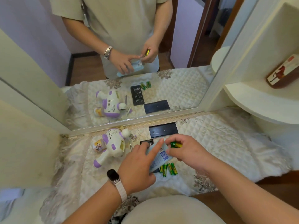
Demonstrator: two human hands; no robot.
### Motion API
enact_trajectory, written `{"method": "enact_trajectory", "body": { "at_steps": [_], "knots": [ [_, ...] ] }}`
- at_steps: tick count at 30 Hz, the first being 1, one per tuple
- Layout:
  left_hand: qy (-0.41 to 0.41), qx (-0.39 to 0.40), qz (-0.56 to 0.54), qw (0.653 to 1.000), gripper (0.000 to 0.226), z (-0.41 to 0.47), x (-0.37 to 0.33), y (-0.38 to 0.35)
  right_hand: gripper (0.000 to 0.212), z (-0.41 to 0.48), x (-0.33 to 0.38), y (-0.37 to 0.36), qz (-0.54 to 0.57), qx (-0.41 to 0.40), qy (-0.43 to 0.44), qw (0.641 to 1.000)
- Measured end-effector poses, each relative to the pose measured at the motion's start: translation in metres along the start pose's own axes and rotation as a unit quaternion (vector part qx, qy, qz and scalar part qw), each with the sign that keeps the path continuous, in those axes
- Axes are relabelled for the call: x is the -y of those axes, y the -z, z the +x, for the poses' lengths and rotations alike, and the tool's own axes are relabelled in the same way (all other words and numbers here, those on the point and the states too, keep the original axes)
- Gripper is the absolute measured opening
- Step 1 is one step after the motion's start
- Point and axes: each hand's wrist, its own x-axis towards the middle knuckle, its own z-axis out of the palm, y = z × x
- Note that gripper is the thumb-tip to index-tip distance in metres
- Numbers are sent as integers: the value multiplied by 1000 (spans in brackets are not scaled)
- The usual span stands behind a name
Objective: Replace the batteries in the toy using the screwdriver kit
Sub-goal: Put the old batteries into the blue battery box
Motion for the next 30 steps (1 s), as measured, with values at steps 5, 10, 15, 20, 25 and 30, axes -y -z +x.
{"method": "enact_trajectory", "body": {
  "at_steps": [5, 10, 15, 20, 25, 30],
  "knots": [
    [13, 23, -7, 1000, 108, 10, -17, -2, 13, 0, 1, 14, -67, 33, -2, 997],
    [25, 35, -32, 999, 95, 13, -26, -9, 23, -2, -4, 34, 1, 63, -71, 996],
    [19, 21, -48, 998, 89, 18, -34, -6, 14, -1, -6, 51, 234, 18, -122, 964],
    [17, 0, -73, 997, 89, 19, -40, 1, 10, 1, -5, 62, 329, 1, -148, 933],
    [23, -19, -77, 997, 90, 20, -41, 7, 15, 7, -3, 59, 292, 35, -133, 947],
    [31, -37, -84, 995, 89, 20, -41, 9, 5, 9, 4, 59, 191, 61, -80, 976]
  ]
}}
